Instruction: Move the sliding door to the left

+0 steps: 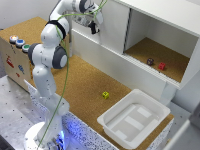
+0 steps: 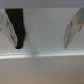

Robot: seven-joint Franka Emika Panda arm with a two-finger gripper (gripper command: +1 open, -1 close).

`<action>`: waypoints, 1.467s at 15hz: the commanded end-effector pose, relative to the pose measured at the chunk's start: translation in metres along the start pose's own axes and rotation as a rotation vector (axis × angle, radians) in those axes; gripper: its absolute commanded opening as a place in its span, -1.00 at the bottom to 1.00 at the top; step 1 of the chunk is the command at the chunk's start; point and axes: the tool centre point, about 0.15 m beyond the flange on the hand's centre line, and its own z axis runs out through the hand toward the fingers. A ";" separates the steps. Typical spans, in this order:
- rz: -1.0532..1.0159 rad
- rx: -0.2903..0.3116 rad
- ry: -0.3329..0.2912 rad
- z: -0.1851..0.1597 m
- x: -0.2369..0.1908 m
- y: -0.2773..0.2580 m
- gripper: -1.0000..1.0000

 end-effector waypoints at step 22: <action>0.007 0.020 0.016 0.076 -0.118 0.370 1.00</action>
